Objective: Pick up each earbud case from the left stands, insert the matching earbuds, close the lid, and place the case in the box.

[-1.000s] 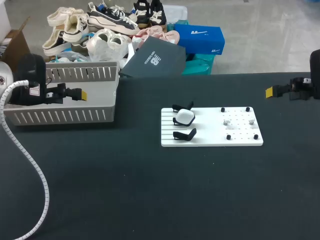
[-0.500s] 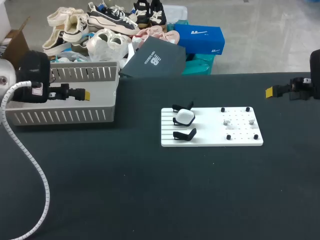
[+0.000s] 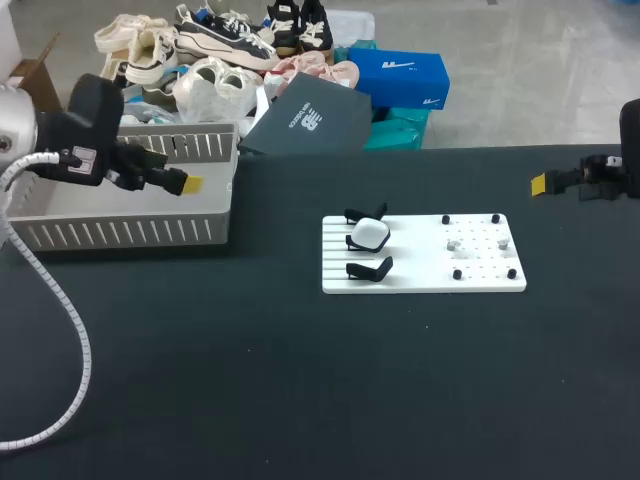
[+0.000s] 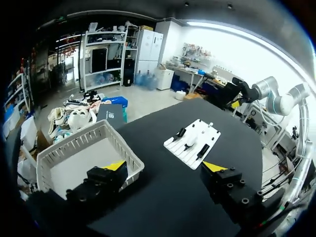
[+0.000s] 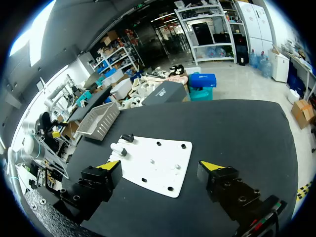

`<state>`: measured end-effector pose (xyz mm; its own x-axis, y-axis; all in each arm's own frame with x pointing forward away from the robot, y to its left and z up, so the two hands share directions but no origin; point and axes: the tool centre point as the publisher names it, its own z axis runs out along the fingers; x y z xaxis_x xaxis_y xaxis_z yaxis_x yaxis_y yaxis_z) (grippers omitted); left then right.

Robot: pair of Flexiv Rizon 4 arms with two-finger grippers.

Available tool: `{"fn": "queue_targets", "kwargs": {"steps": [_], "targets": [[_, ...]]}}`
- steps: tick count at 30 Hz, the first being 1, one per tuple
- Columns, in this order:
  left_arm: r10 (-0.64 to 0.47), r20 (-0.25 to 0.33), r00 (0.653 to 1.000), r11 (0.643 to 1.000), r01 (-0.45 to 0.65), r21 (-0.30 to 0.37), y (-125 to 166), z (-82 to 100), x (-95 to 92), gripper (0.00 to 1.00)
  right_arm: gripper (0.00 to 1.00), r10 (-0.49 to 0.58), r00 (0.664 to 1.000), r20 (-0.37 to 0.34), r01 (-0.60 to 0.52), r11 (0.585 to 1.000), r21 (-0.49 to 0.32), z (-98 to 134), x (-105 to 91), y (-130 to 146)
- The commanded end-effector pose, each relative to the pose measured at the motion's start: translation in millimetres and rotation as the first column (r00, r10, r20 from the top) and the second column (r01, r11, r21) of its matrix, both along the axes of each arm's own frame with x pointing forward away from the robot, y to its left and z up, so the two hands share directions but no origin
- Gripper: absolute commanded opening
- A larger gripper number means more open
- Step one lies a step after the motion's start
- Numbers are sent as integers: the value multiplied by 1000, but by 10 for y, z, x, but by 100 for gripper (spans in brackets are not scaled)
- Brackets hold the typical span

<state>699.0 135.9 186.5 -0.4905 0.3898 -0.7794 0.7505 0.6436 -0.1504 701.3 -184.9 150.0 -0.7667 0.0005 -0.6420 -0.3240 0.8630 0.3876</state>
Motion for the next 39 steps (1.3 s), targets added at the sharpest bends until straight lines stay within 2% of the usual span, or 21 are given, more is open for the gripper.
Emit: {"fn": "queue_targets", "kwargs": {"steps": [1, 3, 6, 15, 19, 27, 32, 39], "targets": [[-164, 24, 986, 986, 164, -35, -91, -52, 106, 100, 100, 4, 1000, 0, -4, 1000, 3, -7, 4, -9], [-208, 62, 976, 978, 209, -5, -193, -85, 156, 100, 100, 4, 1000, 0, -4, 1000, 3, -7, 4, -9], [-268, 86, 960, 963, 268, 4, -294, -120, 198, 100, 100, 4, 1000, 0, -4, 1000, 3, -7, 4, -9], [-395, 101, 913, 919, 393, 39, -644, -283, 354, 100, 100, 4, 1000, 0, -4, 1000, 3, -7, 4, -9], [-431, 124, 894, 902, 429, 40, -835, -338, 402, 100, 100, 4, 1000, 0, -4, 1000, 3, -7, 4, -9], [-489, 133, 862, 872, 489, 35, -1140, -454, 509, 100, 100, 4, 1000, 0, -4, 1000, 3, -7, 4, -9], [-521, 150, 840, 853, 521, 43, -1261, -567, 522, 100, 100, 4, 1000, 0, -4, 1000, 3, -7, 4, -9], [-540, 161, 826, 840, 540, 45, -1418, -790, 489, 100, 100, 4, 1000, 0, -4, 1000, 3, -7, 4, -9]]}}
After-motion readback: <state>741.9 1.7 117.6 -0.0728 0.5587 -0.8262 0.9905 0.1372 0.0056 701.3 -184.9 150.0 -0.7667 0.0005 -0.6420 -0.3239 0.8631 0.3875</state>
